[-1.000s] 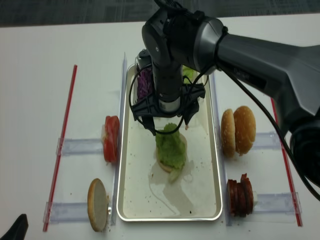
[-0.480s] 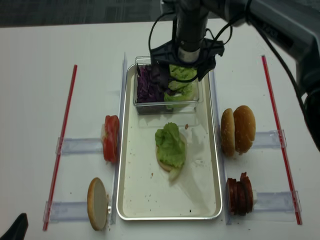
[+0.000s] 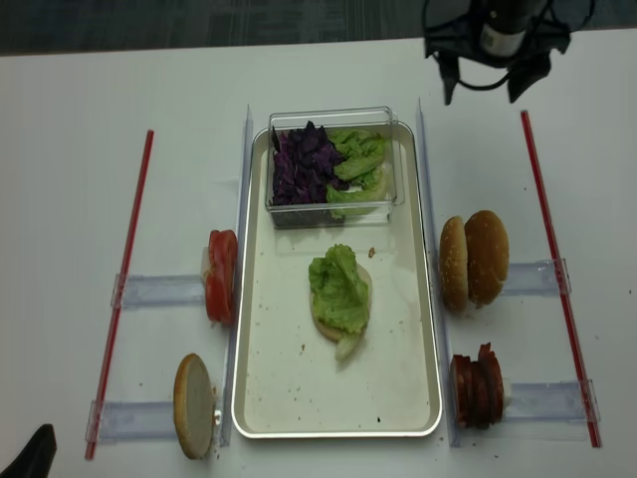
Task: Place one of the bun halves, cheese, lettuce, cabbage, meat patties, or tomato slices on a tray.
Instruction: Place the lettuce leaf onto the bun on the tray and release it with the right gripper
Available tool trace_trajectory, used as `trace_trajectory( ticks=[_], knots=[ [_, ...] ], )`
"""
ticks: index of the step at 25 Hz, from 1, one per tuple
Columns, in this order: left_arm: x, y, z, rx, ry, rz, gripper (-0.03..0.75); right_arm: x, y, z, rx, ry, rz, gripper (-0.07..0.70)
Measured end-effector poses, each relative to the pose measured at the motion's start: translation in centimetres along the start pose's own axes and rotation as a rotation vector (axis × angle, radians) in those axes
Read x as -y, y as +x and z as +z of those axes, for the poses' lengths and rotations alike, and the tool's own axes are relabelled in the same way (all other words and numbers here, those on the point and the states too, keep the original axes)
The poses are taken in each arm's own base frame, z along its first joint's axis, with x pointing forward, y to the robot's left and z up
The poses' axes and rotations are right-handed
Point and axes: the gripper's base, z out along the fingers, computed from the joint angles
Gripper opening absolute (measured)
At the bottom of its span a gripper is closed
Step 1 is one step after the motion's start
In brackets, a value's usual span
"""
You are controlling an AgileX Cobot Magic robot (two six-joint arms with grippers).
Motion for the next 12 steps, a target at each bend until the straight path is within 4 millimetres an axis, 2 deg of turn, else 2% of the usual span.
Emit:
trace_trajectory(
  ticks=[3,6,12],
  knots=[
    [0.0,0.0,0.0,0.000,0.000,0.000,0.564,3.9,-0.7,-0.1,0.006,0.017,0.046,0.635],
    [0.0,0.0,0.0,0.000,0.000,0.000,0.564,6.2,-0.9,-0.3,0.007,0.027,0.068,0.635],
    [0.0,0.0,0.0,0.000,0.000,0.000,0.564,7.5,-1.0,-0.3,0.006,0.033,0.056,0.635]
  ],
)
